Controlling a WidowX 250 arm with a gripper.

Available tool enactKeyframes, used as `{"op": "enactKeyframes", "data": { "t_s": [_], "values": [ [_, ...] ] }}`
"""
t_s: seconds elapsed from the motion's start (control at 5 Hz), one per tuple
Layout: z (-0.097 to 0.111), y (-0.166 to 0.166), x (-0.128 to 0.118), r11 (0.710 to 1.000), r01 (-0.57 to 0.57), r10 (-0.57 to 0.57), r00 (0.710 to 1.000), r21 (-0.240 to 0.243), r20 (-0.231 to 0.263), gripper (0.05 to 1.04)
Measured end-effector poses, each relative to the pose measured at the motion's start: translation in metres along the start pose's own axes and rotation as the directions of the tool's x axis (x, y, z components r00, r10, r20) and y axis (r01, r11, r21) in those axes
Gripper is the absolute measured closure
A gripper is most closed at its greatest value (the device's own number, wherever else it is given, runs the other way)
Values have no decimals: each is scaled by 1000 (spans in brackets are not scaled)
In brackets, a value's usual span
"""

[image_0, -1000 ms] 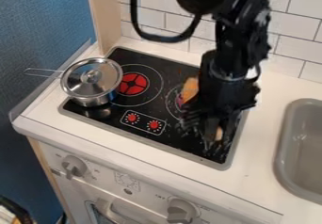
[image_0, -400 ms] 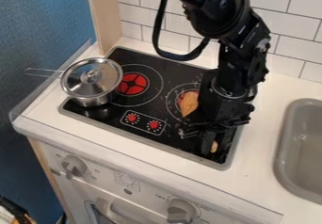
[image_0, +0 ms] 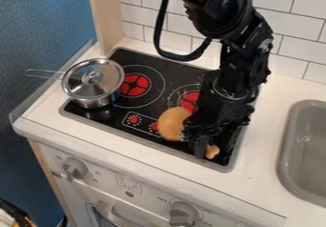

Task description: Take the fried chicken and put it below the right burner

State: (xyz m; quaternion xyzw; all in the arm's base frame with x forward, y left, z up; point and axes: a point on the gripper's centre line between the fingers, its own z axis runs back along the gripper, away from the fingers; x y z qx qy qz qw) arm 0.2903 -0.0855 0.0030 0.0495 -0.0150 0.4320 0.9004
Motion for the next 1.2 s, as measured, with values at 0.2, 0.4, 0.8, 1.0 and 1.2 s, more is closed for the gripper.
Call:
{"op": "enactKeyframes", "data": {
  "t_s": [0.2,0.4,0.8,1.0,1.2],
  "values": [
    [7,-2,1,1000,-10,11,1000,-26,4,91],
    [26,0,4,998,-30,31,1000,-52,3,82],
    [74,1,13,984,-88,86,996,-158,-19,82],
    [93,5,23,973,-100,102,995,-210,-1,82],
    [94,5,23,971,-102,104,995,-214,0,82]
  ]
}}
